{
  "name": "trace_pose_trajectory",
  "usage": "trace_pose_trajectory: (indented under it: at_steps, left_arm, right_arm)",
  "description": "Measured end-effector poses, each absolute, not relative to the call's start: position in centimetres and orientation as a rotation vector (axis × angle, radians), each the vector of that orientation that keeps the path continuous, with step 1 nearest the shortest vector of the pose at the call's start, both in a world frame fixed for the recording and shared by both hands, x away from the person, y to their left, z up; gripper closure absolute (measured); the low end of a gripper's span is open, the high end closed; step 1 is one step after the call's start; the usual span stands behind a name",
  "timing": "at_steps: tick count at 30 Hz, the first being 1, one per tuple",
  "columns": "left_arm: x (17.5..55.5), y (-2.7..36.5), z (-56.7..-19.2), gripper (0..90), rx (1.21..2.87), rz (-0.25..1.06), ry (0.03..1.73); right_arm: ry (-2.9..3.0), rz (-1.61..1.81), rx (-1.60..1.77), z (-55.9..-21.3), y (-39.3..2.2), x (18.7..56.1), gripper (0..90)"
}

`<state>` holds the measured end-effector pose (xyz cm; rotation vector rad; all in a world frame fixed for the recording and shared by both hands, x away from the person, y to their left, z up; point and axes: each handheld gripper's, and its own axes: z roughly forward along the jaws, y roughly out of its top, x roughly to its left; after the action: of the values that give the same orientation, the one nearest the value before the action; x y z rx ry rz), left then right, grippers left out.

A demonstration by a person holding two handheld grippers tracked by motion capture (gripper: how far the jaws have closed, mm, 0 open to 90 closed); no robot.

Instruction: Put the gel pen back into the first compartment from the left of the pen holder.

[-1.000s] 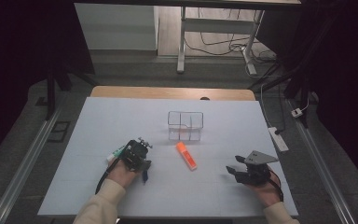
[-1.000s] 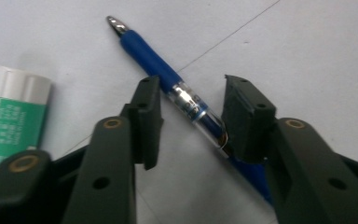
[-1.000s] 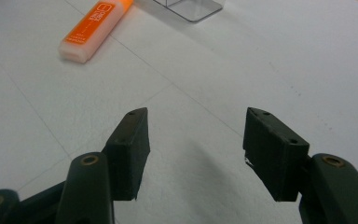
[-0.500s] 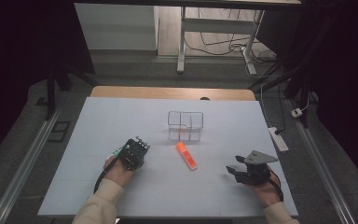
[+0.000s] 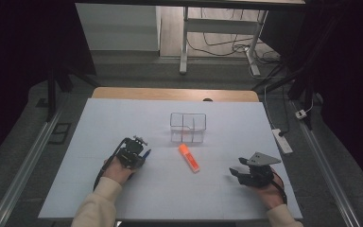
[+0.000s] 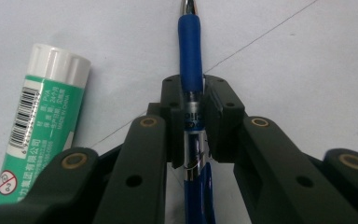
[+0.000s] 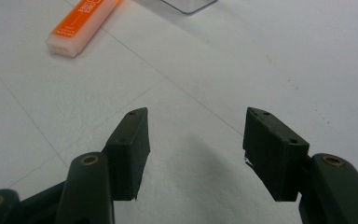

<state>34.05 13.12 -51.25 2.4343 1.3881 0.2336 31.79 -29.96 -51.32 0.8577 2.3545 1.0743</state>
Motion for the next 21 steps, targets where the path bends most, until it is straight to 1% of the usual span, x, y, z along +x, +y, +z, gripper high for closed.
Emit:
trace_pose_trajectory:
  at_steps: [10, 17, 21]
  left_arm:
    - [33.9, 13.0, -51.2, 79.9, 2.458, 0.264, 1.34]
    - [33.3, 13.4, -50.2, 79.9, 2.407, 0.288, 1.289]
    - [32.9, 14.3, -49.4, 79.9, 2.332, 0.241, 1.238]
  right_arm:
    - [2.349, 1.078, 0.86, -51.4, -30.0, 31.9, 40.6]
    - [2.344, 1.083, 0.861, -51.2, -30.2, 31.9, 40.6]
    - [2.344, 1.081, 0.863, -51.2, -30.2, 31.9, 40.6]
